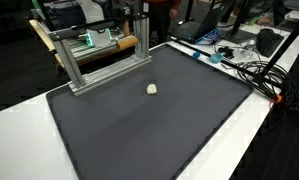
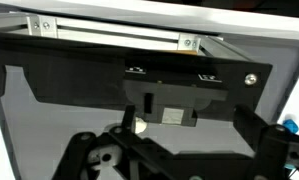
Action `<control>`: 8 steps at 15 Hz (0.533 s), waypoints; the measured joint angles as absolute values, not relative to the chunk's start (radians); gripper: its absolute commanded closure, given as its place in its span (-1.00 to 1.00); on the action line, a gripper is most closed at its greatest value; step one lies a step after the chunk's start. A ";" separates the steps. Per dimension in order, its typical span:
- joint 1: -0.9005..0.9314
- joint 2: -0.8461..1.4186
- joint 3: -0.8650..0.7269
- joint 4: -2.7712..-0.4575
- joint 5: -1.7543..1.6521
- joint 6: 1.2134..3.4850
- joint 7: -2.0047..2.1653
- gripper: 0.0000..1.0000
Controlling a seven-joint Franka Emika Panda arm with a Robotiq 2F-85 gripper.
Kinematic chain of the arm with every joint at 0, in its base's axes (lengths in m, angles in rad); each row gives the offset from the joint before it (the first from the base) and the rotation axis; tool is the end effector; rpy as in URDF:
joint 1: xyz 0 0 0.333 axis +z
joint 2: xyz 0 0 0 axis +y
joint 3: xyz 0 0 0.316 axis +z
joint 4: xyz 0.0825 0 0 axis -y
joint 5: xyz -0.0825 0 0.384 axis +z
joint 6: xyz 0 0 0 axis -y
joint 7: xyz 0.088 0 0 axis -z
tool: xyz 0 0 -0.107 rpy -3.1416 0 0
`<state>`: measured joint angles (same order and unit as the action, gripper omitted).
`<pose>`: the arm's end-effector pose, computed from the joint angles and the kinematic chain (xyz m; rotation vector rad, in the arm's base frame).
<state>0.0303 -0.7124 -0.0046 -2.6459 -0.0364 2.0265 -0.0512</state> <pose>0.3417 0.0067 0.4686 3.1034 0.1434 0.1440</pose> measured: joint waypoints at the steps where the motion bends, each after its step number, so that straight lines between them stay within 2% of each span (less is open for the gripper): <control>1: 0.021 -0.720 -0.003 -2.646 -0.035 2.015 -0.022 -1.00; 8: 0.003 -0.728 0.001 -2.646 -0.030 1.989 0.047 -1.00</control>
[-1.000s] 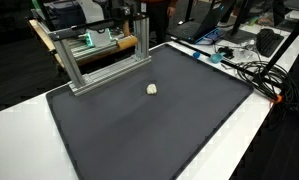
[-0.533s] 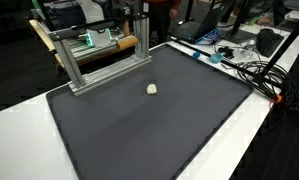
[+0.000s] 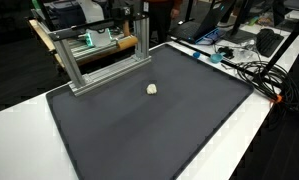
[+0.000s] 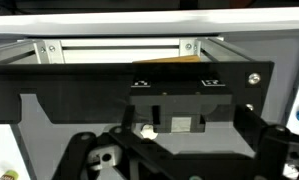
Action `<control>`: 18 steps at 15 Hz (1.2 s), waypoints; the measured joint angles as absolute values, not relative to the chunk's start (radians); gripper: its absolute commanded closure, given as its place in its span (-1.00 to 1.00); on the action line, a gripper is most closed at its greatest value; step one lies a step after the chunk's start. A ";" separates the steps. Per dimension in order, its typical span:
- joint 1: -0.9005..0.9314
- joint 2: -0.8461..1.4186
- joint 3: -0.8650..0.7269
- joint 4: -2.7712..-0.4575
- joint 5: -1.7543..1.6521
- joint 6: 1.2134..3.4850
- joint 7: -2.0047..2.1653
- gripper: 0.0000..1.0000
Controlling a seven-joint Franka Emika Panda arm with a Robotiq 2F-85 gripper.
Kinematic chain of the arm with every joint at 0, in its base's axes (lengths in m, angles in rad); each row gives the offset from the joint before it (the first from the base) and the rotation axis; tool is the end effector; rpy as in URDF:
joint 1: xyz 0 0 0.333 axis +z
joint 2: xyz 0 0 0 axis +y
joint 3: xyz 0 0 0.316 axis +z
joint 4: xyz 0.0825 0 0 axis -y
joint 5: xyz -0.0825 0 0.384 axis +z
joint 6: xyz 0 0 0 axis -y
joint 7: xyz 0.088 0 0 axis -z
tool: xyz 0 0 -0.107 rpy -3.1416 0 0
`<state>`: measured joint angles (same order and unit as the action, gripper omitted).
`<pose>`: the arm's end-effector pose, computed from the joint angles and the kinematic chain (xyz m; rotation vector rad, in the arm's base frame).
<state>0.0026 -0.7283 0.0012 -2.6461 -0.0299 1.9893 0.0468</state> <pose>0.3358 -0.0006 0.4703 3.1124 -0.0500 0.1124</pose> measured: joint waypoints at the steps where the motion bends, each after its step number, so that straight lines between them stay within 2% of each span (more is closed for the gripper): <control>1: 0.003 -0.729 0.006 -2.646 -0.032 1.992 0.047 -1.00; 18: 0.003 -0.699 0.028 -2.649 -0.032 2.036 0.057 -1.00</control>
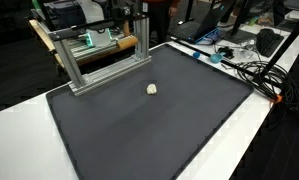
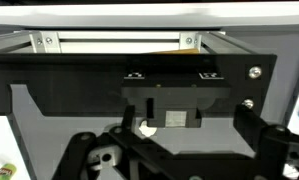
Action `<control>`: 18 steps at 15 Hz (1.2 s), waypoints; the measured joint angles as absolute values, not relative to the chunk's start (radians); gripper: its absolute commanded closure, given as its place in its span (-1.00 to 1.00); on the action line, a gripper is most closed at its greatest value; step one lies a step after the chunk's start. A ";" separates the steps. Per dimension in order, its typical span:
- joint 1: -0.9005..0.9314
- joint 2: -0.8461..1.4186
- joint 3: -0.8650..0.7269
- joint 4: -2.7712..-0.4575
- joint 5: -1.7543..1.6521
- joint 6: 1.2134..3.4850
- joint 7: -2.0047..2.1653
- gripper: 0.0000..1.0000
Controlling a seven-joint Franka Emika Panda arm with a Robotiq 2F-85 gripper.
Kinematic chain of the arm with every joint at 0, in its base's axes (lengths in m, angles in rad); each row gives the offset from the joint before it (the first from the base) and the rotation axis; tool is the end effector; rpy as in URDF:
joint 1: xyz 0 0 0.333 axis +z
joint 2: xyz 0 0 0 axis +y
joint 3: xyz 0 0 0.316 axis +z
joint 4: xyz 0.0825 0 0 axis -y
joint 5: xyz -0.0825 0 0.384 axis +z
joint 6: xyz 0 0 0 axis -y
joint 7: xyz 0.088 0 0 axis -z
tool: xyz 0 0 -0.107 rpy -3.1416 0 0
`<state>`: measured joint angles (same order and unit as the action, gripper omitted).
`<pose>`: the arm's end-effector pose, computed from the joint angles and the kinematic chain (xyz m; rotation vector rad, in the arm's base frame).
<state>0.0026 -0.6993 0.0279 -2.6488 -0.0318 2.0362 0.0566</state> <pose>0.3439 0.0088 0.4636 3.0950 -0.0291 0.1366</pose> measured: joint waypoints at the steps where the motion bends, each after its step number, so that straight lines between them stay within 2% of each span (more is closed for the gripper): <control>1: 0.003 -0.697 0.028 -2.649 -0.032 2.038 0.059 -0.97; 8: 0.001 -0.693 0.025 -2.673 -0.032 2.068 0.093 -0.82; 12: -0.002 -0.704 0.012 -2.693 -0.030 2.098 0.093 -0.89; 13: -0.002 -0.709 0.009 -2.698 -0.029 2.103 0.093 -0.96; 18: -0.002 -0.739 0.007 -2.705 -0.025 2.099 0.092 -0.95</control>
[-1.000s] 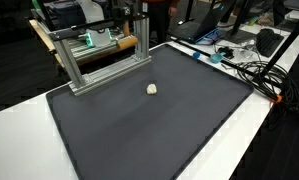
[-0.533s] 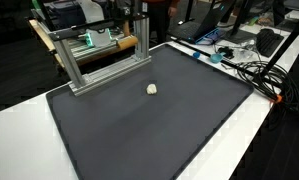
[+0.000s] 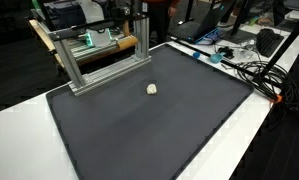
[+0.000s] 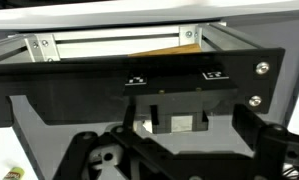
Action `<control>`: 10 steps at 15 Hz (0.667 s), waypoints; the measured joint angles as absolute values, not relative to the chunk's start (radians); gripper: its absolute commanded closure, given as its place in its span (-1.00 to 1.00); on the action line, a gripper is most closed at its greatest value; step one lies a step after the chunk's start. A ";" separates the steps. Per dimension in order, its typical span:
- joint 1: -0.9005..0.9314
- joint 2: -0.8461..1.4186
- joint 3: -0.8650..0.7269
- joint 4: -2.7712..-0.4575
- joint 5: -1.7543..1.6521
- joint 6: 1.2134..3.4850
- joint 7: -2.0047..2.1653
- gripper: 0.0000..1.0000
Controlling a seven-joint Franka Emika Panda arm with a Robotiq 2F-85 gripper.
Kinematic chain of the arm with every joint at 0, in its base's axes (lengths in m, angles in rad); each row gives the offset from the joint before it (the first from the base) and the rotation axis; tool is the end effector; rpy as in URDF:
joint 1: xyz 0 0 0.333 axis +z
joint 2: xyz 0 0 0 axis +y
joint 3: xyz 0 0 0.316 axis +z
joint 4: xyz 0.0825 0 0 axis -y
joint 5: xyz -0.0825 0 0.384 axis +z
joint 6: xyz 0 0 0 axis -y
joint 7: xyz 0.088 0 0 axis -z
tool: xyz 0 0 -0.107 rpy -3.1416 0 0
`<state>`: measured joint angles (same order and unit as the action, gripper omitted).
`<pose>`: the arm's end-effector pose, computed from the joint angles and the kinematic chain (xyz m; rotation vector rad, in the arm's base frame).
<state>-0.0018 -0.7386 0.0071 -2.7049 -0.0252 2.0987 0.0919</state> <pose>0.3358 0.0005 0.4560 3.1113 -0.1197 0.2082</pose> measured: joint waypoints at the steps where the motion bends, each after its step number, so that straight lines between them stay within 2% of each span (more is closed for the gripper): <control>1: -0.002 -0.749 0.007 -2.705 -0.025 2.096 0.092 -0.93; 10: 0.019 -0.778 0.012 -2.748 -0.004 2.154 0.085 -0.77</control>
